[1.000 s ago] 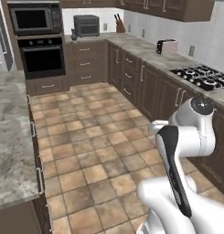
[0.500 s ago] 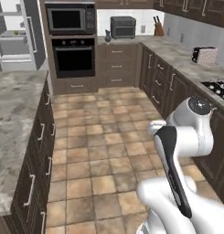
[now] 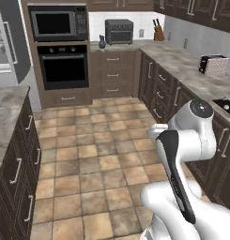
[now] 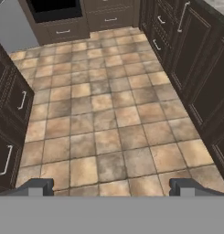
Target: Move the pork chop and lemon from the top shelf to the second highest shelf to make space. Then, place the pitcher from the counter on the cleared top shelf.
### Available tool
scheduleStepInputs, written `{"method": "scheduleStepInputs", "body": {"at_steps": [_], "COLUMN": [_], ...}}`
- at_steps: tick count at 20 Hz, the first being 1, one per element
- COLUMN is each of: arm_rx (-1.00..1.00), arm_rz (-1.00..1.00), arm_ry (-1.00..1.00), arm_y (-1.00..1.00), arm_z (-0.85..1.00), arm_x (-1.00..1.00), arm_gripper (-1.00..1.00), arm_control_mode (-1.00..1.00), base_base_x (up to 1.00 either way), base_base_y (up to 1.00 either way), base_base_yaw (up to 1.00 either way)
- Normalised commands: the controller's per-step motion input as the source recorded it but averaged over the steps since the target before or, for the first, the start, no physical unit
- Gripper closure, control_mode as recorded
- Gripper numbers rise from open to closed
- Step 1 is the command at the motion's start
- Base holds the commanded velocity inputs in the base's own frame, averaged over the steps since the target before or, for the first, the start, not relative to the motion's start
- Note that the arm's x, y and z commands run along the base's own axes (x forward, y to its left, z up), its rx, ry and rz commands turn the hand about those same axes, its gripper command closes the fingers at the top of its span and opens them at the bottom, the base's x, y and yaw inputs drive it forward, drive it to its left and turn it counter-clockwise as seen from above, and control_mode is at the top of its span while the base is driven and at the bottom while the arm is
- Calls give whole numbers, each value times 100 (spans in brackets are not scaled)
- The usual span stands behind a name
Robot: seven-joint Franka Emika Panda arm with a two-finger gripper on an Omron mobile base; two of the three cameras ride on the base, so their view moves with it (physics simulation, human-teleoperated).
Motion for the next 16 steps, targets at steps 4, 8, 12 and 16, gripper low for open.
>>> {"method": "scheduleStepInputs", "body": {"at_steps": [4,8,12,16], "arm_rx": [0,0,0,0], "arm_rz": [0,0,0,0], "arm_ry": [0,0,0,0], "arm_y": [0,0,0,0], "arm_z": [0,0,0,0], "arm_x": [0,0,0,0], "arm_gripper": [-100,-100,-100,-100], "arm_control_mode": [100,100,100,100], "base_base_x": [100,100,100,100], "base_base_y": [-15,0,-11,-21], "base_base_yaw": [-15,-9,-5,-5]}}
